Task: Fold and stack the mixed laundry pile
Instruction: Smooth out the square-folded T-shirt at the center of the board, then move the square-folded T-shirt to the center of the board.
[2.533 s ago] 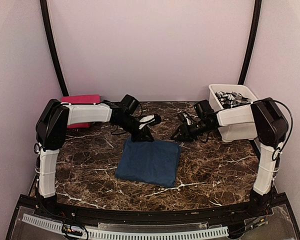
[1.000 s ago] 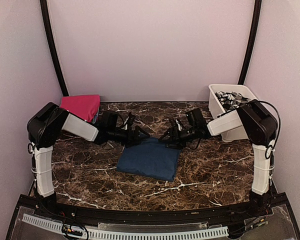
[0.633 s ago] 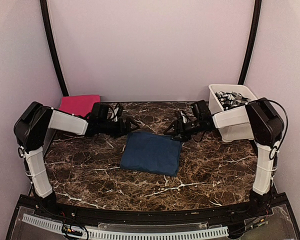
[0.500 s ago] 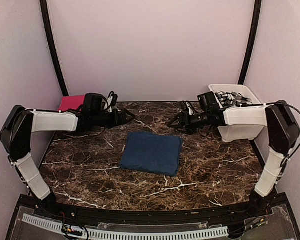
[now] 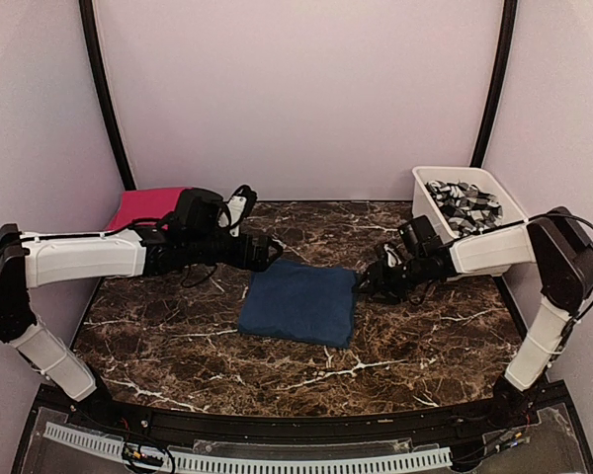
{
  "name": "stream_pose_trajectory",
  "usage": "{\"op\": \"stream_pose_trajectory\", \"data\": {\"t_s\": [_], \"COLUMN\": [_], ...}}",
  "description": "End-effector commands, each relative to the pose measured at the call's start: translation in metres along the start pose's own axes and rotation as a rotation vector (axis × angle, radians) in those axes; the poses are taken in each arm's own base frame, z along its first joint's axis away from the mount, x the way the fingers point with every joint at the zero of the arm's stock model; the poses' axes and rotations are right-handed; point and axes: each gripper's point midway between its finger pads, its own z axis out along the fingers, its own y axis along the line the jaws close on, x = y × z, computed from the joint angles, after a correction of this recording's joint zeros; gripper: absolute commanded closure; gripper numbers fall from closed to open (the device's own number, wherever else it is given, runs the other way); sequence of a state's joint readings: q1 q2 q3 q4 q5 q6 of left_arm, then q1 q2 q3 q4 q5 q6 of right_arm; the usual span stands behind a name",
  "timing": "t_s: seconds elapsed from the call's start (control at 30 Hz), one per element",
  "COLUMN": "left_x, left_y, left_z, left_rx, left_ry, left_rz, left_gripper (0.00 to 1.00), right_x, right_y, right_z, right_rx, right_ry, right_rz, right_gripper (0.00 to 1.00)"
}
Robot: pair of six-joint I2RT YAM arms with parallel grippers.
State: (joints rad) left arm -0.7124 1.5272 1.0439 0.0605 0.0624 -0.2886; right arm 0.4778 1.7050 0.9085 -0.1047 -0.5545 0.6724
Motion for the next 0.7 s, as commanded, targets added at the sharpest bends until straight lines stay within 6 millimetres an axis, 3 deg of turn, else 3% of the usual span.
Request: {"op": "stream_pose_trajectory", "data": {"t_s": [0.0,0.43,0.53,0.67], "left_x": [0.010,0.040,0.048,0.050], "left_y": [-0.001,-0.039,-0.038,-0.038], "left_z": [-0.004,0.019,0.021,0.019], "left_rx": [-0.036,-0.051,-0.055,-0.054], "left_ry": [0.022,0.088,0.105,0.105], "left_rz": [0.056,0.189,0.170,0.157], "left_gripper": [0.01,0.01,0.01,0.01], "right_x": [-0.012,-0.031,-0.025,-0.004], "right_y": [-0.006,-0.008,-0.008,-0.013], "right_z": [0.010,0.039,0.037,0.020], "right_rx": [0.024,-0.003,-0.005,0.016], "right_ry": [-0.038,-0.019,-0.010,-0.014], "right_rz": [0.017,0.029,0.036,0.055], "right_gripper": [0.50,0.60,0.48,0.46]}}
